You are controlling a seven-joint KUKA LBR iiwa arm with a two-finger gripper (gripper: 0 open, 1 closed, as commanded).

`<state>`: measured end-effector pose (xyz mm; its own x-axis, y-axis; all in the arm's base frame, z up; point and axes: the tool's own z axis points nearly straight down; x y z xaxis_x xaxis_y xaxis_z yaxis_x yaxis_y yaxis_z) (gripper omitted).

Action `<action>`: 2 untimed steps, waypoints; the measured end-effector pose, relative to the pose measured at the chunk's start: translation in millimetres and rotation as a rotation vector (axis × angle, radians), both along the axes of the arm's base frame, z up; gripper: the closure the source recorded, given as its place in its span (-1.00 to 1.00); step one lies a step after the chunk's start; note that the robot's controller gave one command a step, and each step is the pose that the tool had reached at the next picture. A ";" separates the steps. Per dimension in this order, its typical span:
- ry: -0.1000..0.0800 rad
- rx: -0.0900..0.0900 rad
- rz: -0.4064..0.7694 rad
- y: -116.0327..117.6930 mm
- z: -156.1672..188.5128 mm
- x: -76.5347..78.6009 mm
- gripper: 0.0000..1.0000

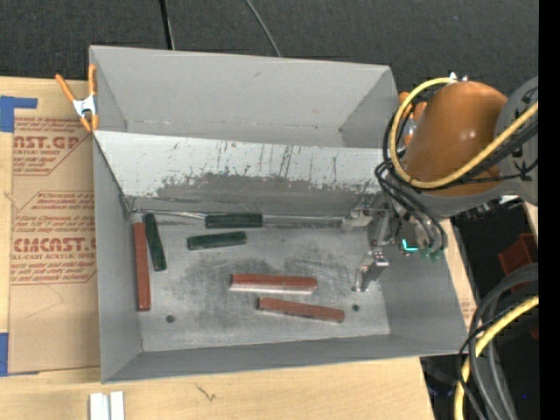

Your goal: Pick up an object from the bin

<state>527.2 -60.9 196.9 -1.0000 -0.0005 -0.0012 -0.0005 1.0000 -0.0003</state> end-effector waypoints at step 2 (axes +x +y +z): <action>-0.019 -0.003 -0.048 28.2 -117.9 6.8 1.00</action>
Offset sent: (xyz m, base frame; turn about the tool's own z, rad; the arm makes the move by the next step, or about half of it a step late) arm -0.0006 0.0306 -0.1269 0.0465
